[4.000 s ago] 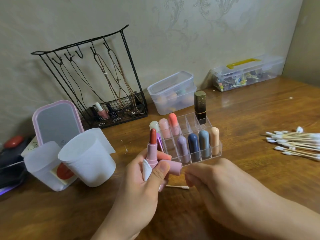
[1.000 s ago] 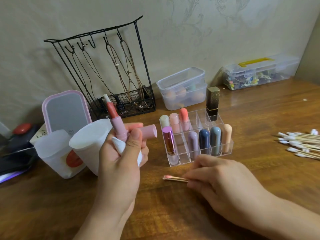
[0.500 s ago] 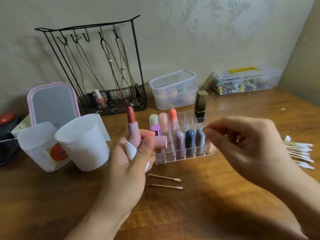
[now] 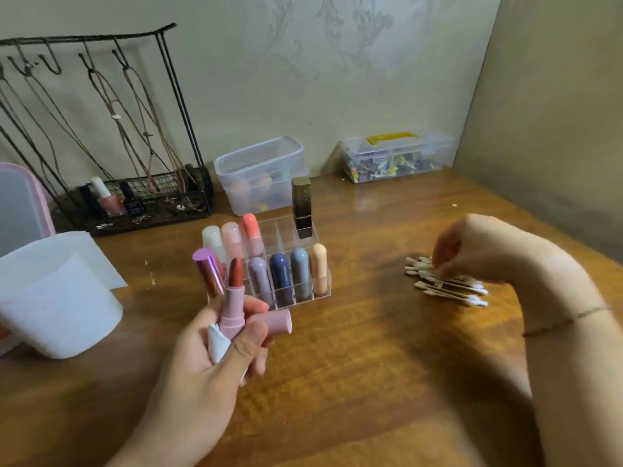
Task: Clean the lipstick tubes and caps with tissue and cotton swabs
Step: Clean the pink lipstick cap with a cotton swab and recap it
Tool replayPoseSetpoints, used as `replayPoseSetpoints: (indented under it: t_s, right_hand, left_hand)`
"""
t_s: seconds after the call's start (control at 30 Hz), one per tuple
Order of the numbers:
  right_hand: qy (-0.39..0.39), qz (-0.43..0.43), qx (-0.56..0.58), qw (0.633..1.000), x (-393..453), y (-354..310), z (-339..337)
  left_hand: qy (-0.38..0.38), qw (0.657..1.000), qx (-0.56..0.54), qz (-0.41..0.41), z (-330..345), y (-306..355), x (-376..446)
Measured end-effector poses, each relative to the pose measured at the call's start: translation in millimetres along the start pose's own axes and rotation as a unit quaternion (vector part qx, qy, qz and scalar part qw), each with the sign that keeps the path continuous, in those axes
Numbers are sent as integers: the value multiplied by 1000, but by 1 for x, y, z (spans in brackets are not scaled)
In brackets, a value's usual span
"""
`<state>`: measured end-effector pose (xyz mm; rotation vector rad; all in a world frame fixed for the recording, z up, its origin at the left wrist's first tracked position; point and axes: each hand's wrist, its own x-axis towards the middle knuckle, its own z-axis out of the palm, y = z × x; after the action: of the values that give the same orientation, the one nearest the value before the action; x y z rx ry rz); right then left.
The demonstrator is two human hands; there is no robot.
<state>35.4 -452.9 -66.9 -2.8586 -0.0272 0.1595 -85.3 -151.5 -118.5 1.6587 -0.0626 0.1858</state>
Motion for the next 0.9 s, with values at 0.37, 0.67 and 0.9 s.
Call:
replayPoseSetpoints:
  t_s: [0.37, 0.67, 0.9]
  right_hand:
    - [36, 14, -59, 998, 6, -10, 14]
    - [26, -26, -85, 996, 5, -18, 17]
    - [32, -69, -67, 995, 14, -16, 26]
  left_hand:
    - [-36, 998, -55, -17, 0, -2, 2]
    - [-188, 895, -396, -78, -16, 3, 5]
    - [-219, 866, -440, -91, -16, 4, 3]
